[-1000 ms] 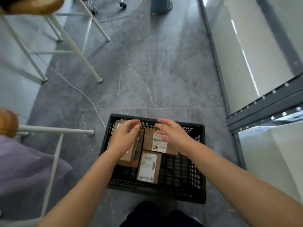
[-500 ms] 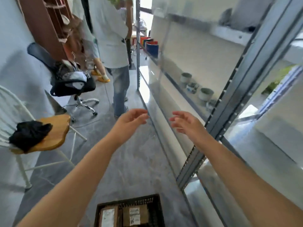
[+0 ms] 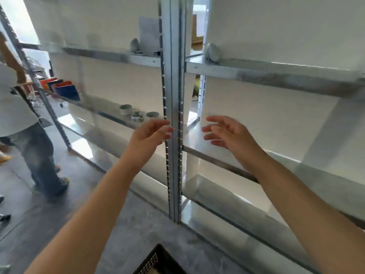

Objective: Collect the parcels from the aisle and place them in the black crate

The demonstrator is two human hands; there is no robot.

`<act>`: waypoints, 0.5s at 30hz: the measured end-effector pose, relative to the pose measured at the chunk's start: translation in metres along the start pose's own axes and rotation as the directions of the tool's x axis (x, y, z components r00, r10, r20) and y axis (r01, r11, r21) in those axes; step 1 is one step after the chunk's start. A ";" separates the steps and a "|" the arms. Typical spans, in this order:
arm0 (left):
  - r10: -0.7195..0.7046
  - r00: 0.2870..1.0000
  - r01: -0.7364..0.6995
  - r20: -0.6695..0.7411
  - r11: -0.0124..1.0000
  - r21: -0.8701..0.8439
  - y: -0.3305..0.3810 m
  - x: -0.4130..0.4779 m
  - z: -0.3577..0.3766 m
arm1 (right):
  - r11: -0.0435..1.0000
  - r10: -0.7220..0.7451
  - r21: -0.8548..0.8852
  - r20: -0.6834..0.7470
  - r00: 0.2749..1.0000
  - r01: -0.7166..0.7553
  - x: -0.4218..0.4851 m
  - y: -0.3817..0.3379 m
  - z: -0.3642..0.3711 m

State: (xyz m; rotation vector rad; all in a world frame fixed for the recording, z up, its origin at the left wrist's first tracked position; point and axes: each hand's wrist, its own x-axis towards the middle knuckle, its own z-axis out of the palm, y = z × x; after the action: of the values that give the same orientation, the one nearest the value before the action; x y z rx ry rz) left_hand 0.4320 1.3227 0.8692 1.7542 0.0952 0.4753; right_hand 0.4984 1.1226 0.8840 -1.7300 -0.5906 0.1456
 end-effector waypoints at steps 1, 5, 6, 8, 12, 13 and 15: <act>0.003 0.999 -0.003 0.049 1.000 -0.009 0.003 0.000 0.018 | 1.000 0.009 -0.006 -0.046 0.999 -0.009 -0.014 -0.002 -0.017; 0.060 0.966 -0.051 0.251 0.998 -0.041 0.038 -0.007 0.104 | 0.999 0.006 -0.036 -0.250 0.968 -0.015 -0.078 -0.008 -0.095; 0.086 0.953 -0.073 0.292 0.996 -0.056 0.049 -0.011 0.129 | 0.999 0.004 -0.042 -0.303 0.953 -0.018 -0.097 -0.009 -0.116; 0.137 0.921 -0.109 0.364 0.989 -0.095 0.069 -0.024 0.179 | 0.998 0.005 -0.054 -0.407 0.913 -0.029 -0.138 -0.011 -0.158; 0.212 0.837 -0.143 0.505 0.975 -0.173 0.099 -0.067 0.286 | 0.996 0.006 -0.069 -0.585 0.811 -0.058 -0.229 -0.010 -0.238; 0.214 0.816 -0.131 0.536 0.973 -0.190 0.107 -0.081 0.312 | 0.995 0.009 -0.073 -0.621 0.783 -0.070 -0.254 -0.010 -0.257; 0.223 0.777 -0.105 0.589 0.968 -0.228 0.126 -0.112 0.365 | 0.993 0.006 -0.082 -0.683 0.731 -0.085 -0.302 -0.013 -0.294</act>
State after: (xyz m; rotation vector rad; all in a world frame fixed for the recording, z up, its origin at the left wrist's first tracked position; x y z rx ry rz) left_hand 0.4388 0.9218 0.9004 1.6592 -0.5580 0.0127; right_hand 0.3531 0.7272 0.9048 -1.7438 0.0007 -0.4935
